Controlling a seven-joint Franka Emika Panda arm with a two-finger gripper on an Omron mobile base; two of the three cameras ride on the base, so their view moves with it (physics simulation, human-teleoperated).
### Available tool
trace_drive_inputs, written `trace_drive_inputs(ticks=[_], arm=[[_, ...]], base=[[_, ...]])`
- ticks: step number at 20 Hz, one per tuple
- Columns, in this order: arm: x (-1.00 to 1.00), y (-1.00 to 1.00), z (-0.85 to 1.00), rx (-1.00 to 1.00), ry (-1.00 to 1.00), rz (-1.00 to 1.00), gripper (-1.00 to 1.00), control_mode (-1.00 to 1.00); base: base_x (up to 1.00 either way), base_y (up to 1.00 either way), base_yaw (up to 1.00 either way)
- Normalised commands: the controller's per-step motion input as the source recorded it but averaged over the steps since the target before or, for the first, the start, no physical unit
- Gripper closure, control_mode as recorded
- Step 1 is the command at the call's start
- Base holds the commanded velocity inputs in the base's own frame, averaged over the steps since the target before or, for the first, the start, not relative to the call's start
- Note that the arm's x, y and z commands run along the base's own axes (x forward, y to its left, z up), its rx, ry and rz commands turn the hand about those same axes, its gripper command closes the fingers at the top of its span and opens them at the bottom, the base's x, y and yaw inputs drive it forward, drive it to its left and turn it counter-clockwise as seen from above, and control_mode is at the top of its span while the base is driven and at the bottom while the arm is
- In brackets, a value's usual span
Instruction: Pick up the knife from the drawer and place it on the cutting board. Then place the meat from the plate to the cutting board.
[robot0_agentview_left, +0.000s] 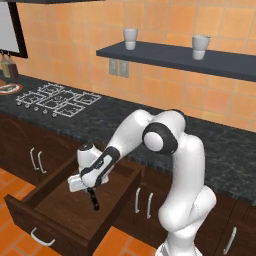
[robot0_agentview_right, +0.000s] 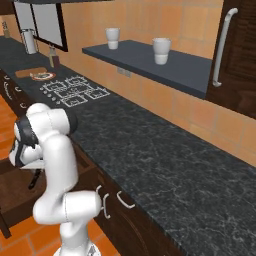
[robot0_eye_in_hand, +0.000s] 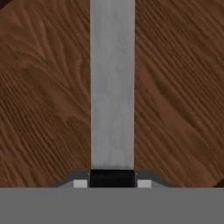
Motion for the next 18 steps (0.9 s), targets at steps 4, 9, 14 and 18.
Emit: trace_drive_inputs(ticks=[4,9,14,18], arm=[[-0.50,-0.91,1.00,0.02,-0.17,-0.12,1.00,-1.00],[-0.10,-0.61,1.00,0.00,-0.14,-0.06,1.00,-1.00],[0.00,-0.92,1.00,0.00,0.00,-0.14,1.00,-1.00],[0.00,-0.82,1.00,0.00,-0.01,-0.17,1.00,-1.00]], base=[[0.00,0.00,0.00],[0.00,0.00,0.00],[0.00,0.00,0.00],[0.00,0.00,0.00]])
